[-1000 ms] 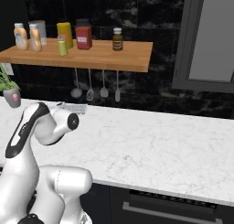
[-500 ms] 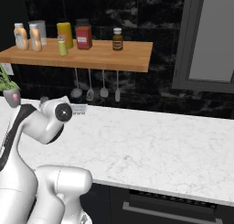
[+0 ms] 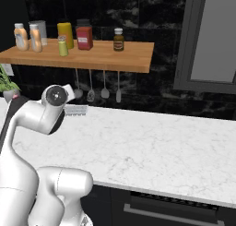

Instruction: Put the shaker and condiment bottle from the counter next to their counterparts in the cabinet.

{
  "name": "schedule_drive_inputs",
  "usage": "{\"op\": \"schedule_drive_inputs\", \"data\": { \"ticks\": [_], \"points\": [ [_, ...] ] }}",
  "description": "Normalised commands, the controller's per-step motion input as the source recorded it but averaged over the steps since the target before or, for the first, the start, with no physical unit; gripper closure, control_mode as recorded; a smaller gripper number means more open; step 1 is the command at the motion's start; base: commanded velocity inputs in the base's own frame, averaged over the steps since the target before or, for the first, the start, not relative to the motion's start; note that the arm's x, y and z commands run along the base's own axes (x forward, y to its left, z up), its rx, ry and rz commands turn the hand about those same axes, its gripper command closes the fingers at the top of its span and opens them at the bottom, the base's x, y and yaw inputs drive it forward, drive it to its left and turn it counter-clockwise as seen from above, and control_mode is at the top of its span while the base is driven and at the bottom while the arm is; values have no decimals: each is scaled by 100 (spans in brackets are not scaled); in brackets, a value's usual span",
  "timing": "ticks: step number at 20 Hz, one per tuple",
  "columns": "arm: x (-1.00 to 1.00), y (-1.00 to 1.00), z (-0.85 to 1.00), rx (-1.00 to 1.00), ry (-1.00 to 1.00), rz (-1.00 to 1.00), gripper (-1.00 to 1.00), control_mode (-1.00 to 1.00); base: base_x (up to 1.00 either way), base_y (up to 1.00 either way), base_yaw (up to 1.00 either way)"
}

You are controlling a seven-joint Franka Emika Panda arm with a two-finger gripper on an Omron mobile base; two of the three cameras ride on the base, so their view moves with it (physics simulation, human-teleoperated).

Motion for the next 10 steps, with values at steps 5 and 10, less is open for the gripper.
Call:
{"op": "schedule_drive_inputs", "data": {
  "ticks": [5, 10],
  "points": [
    [0, -20, 53, -3, 0, -1, 100, -100, 0, 0, 0],
    [0, -16, 70, 0, 0, -3, 100, -100, 0, 0, 0]
  ]
}}
